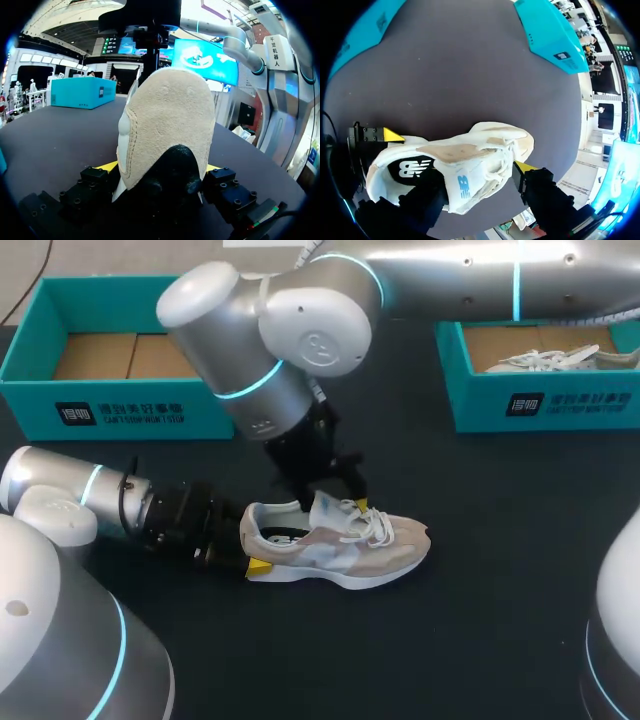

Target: Take the shoe out of the shoebox, open the shoe tongue, remove and reinsert the insole, then place the shoe into the shoebox

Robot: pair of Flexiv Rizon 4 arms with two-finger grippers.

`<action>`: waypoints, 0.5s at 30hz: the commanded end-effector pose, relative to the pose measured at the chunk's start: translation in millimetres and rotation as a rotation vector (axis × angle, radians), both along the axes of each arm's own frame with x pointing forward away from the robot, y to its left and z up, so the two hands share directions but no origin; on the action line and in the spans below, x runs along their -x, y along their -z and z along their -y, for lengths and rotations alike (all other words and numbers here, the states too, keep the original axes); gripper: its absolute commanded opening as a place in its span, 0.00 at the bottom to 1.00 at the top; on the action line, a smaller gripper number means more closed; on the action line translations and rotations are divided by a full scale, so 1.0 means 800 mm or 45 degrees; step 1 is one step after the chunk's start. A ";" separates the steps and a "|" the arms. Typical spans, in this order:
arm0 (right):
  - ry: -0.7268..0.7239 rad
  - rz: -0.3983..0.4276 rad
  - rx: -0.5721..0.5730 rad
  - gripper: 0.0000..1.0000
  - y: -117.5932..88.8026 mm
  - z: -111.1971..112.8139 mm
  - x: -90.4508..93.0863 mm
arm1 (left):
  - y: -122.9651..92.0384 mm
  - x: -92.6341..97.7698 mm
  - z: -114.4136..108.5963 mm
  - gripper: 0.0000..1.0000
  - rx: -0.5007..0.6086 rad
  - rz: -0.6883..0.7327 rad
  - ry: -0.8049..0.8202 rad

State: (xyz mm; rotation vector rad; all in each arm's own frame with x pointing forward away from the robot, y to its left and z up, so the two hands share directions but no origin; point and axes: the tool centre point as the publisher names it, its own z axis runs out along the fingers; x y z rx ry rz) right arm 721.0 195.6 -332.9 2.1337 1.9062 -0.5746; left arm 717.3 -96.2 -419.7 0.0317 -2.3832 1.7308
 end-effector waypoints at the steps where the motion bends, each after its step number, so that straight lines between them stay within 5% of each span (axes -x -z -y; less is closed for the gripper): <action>1: 0.669 0.319 0.049 0.47 -0.002 0.007 0.016 | 0.009 -0.001 0.002 0.00 0.001 0.000 -0.003; 6: 0.656 0.292 0.020 0.19 -0.001 0.001 0.027 | 0.009 -0.001 0.002 0.00 0.001 0.000 -0.003; 12: 0.640 0.273 0.010 0.00 0.003 -0.004 0.032 | 0.009 -0.001 0.002 0.00 0.001 0.000 -0.003; 15: 0.647 0.261 -0.001 0.00 0.004 0.002 0.026 | 0.009 -0.001 0.002 0.00 0.001 0.000 -0.003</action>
